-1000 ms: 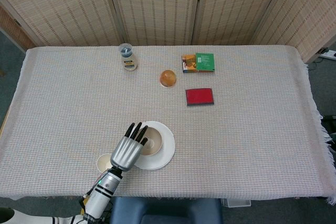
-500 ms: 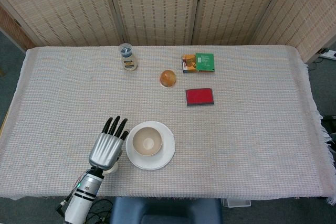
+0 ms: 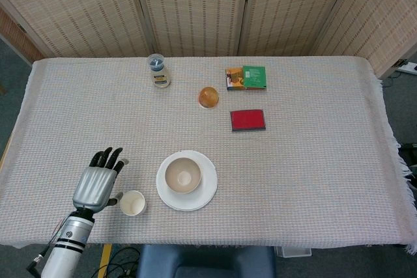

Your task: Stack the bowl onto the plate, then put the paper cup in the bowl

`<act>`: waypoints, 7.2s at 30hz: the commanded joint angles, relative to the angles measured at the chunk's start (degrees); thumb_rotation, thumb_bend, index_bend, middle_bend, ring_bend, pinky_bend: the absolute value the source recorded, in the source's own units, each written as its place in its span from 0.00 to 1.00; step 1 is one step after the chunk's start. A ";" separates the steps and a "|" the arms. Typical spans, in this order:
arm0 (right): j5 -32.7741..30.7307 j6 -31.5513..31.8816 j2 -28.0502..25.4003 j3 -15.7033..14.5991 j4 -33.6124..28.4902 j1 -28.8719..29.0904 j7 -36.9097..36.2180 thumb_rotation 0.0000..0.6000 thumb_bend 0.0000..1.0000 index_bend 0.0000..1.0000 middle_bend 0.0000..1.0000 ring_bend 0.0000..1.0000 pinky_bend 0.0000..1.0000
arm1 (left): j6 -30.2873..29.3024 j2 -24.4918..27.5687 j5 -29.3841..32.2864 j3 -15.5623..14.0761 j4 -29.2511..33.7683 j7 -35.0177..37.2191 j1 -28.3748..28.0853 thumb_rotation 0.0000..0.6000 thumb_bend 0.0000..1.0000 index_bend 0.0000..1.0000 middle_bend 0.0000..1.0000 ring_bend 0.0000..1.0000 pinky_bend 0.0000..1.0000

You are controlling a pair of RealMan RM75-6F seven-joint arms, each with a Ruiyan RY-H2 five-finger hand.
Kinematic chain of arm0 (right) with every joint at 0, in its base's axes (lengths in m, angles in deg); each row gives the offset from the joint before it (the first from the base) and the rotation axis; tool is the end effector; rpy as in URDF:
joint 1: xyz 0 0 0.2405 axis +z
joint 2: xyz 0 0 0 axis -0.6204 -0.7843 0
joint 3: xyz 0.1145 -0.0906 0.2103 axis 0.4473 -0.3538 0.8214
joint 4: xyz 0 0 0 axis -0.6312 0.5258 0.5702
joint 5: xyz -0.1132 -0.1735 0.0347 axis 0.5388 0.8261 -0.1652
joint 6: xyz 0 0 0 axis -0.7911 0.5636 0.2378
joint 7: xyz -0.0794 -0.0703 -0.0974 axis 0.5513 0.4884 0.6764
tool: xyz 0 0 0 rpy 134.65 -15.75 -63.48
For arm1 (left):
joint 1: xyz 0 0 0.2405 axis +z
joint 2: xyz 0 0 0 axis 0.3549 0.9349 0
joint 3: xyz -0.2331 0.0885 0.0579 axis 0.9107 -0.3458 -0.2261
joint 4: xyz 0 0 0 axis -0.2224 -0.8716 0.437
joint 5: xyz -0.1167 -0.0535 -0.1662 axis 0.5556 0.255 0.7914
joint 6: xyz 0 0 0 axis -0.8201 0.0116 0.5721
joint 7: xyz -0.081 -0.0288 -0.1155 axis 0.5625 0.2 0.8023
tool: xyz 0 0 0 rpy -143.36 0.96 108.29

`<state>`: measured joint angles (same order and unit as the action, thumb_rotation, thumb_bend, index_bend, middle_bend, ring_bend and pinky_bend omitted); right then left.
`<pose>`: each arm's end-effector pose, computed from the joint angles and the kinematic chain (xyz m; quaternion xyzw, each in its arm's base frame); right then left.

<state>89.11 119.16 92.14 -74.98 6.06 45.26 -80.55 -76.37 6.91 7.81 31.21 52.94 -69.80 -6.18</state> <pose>-0.4096 -0.2269 0.2708 0.4113 -0.4980 0.3997 0.6504 -0.1448 0.2275 0.0895 -0.7153 -0.3597 -0.2779 0.5308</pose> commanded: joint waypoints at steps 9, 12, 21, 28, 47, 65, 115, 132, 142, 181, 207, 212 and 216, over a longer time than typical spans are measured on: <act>0.90 0.79 -0.32 -0.25 -0.94 -0.22 0.03 1.00 0.18 0.08 0.09 0.00 0.00 | 0.31 3.67 1.89 -5.14 5.87 -0.84 0.69 1.00 0.18 0.18 0.07 0.00 0.14; 1.17 0.82 -0.37 -0.36 -0.88 -0.25 -0.24 1.00 0.18 0.09 0.09 0.00 0.00 | 0.02 2.94 1.57 -6.33 5.87 -1.55 0.80 1.00 0.18 0.18 0.07 0.00 0.14; 1.54 0.91 -0.36 -0.53 -1.04 -0.14 -0.08 1.00 0.18 0.08 0.09 0.00 0.00 | 1.91 1.05 2.67 -6.55 3.61 0.27 -0.48 1.00 0.18 0.18 0.07 0.00 0.14; 1.59 1.15 -0.48 -0.54 -0.97 -0.32 -0.65 1.00 0.18 0.08 0.09 0.00 0.00 | 4.53 -0.13 5.75 -6.03 2.65 -0.39 -3.23 1.00 0.18 0.18 0.07 0.00 0.14; 2.52 1.64 -0.63 -0.97 -1.14 -0.36 -1.05 1.00 0.18 0.09 0.09 0.00 0.00 | 6.74 -0.69 8.73 -7.00 -0.12 2.66 -6.21 1.00 0.18 0.24 0.07 0.00 0.14; 2.65 1.84 -0.66 -1.16 -1.31 -0.30 -0.92 1.00 0.18 0.08 0.09 0.00 0.00 | 9.50 -1.23 4.65 -7.39 -4.44 8.55 -6.90 1.00 0.18 0.30 0.07 0.00 0.14; 2.60 2.21 -0.57 -1.29 -1.53 -0.19 -0.48 1.00 0.18 0.08 0.09 0.00 0.00 | 10.11 4.44 12.88 -0.69 -2.39 3.26 -15.72 1.00 0.18 0.55 0.07 0.00 0.14; 1.46 2.13 -1.11 -0.85 -1.42 -0.90 -1.82 1.00 0.18 0.09 0.09 0.00 0.00 | 13.03 4.35 25.56 6.19 -3.46 1.40 -27.60 1.00 0.18 0.55 0.08 0.00 0.14; 1.32 1.96 -1.11 -0.73 -1.40 -0.93 -1.94 1.00 0.18 0.08 0.09 0.00 0.00 | 15.49 1.50 23.49 6.34 -6.48 6.30 -29.91 1.00 0.18 0.55 0.09 0.00 0.14; 2.61 4.66 -1.76 -0.86 -2.24 -2.44 -3.16 1.00 0.18 0.09 0.09 0.00 0.00 | 19.69 -10.03 17.55 1.03 -19.75 14.56 -32.77 1.00 0.18 0.57 0.10 0.00 0.14; 2.53 5.59 -1.87 -0.74 -2.51 -3.03 -2.99 1.00 0.18 0.09 0.09 0.00 0.00 | 21.45 -12.51 14.40 0.36 -24.43 16.87 -32.35 1.00 0.18 0.33 0.10 0.00 0.14; 2.27 5.59 -1.82 -0.62 -2.46 -3.07 -2.93 1.00 0.18 0.08 0.09 0.00 0.00 | 21.18 -12.28 14.47 0.41 -23.97 16.60 -32.27 1.00 0.18 0.28 0.10 0.00 0.14; 2.33 5.57 -1.78 -0.61 -2.43 -3.03 -2.91 1.00 0.18 0.09 0.09 0.00 0.00 | 20.56 -11.75 15.09 0.60 -23.00 16.12 -32.21 1.00 0.18 0.22 0.10 0.00 0.14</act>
<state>91.44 124.73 90.36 -75.59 3.62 42.22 -83.46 -55.66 -4.97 22.73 31.75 29.75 -53.55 -38.42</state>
